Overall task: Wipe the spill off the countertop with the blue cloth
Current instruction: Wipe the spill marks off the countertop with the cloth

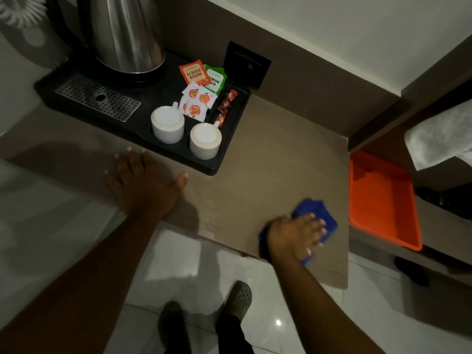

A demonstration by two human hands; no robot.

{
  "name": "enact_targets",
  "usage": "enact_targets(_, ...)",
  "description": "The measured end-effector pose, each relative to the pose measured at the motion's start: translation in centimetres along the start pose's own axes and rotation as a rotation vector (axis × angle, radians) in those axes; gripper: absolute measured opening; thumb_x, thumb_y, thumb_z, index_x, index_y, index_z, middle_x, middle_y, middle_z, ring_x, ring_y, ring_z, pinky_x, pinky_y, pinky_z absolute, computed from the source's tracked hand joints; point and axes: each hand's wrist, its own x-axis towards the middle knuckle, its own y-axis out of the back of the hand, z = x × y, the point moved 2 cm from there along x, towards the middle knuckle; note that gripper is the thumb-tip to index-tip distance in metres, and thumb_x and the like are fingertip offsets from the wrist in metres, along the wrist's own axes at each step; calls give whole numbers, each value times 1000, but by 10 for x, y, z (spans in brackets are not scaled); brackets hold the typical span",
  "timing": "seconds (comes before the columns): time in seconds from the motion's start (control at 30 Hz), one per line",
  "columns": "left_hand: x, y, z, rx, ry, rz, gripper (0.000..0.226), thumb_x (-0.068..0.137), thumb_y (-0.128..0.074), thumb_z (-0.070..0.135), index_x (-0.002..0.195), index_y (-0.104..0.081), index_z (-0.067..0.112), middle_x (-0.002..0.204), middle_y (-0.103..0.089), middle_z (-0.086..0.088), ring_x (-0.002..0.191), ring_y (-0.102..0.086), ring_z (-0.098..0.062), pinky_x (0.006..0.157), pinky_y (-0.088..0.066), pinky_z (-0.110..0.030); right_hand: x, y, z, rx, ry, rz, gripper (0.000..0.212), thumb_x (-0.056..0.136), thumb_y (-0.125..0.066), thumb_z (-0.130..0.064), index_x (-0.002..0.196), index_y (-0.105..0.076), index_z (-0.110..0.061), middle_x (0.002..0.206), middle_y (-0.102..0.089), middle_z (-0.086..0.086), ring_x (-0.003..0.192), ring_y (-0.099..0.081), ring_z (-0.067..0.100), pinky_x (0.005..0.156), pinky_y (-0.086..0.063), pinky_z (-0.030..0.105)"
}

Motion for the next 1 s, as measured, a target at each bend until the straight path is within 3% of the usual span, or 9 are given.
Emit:
enact_targets(0.07, 0, -2, 0, -8, -4, -5, 115, 71, -36, 86, 152, -18, 7, 162, -10, -22, 148, -3, -44, 115, -2, -66, -29, -21, -38, -40, 183, -8, 66, 98, -32, -32, 152, -4, -6, 162, 2, 19, 149, 4, 35, 117, 2, 53)
enact_targets(0.17, 2, -4, -2, -2, -14, -4, 115, 71, -31, 86, 152, -16, 6, 162, -9, -23, 148, -5, -46, 115, -3, -67, -72, -47, -69, -112, 649, -49, 66, 97, -31, -35, 152, -3, -9, 162, 4, 16, 149, 7, 34, 117, 8, 50)
enact_targets(0.3, 1, -3, -2, 20, -5, -4, 116, 71, -27, 89, 152, -15, 7, 163, -9, -22, 148, -6, -45, 115, -3, -66, -54, -28, -22, -223, 1137, -137, 62, 97, -30, -39, 152, -11, -17, 162, -5, 8, 149, 3, 24, 121, -1, 47)
enact_targets(0.37, 1, -2, -1, 12, -2, -6, 118, 70, -24, 91, 153, -16, 6, 163, -10, -22, 148, -5, -45, 115, -3, -66, -21, -7, 21, -213, 1109, -110, 61, 96, -30, -41, 152, -15, -20, 162, -10, 4, 148, 2, 18, 120, -1, 41)
enact_targets(0.53, 0, -1, -2, 19, -8, 3, 117, 72, -24, 90, 151, -18, 4, 161, -14, -25, 148, -6, -46, 115, -6, -68, 61, 32, 83, -186, 689, -3, 61, 97, -26, -40, 151, -16, -14, 161, -14, 11, 149, -6, 25, 121, -8, 45)
enact_targets(0.77, 0, -3, -2, 10, -5, 9, 113, 73, -27, 86, 151, -20, 4, 161, -16, -24, 147, -8, -46, 114, -6, -68, 126, 34, -5, -144, 351, 55, 64, 99, -27, -38, 152, -10, -7, 162, -5, 17, 149, -2, 35, 120, -6, 52)
enact_targets(0.87, -1, -2, -1, 0, -8, 32, 110, 74, -31, 83, 151, -23, 5, 161, -15, -23, 148, -7, -45, 114, -5, -67, 127, 29, -54, -133, 369, 28, 66, 99, -25, -40, 152, -6, -7, 162, -1, 16, 149, 1, 35, 120, -2, 52)
enact_targets(1.0, -2, 1, 3, -6, 0, 30, 110, 73, -33, 82, 152, -21, 7, 162, -14, -21, 149, -5, -43, 115, -5, -65, 92, 8, -77, -138, 683, 45, 62, 99, -30, -33, 152, -14, -6, 162, -8, 17, 149, -5, 33, 120, -4, 47)
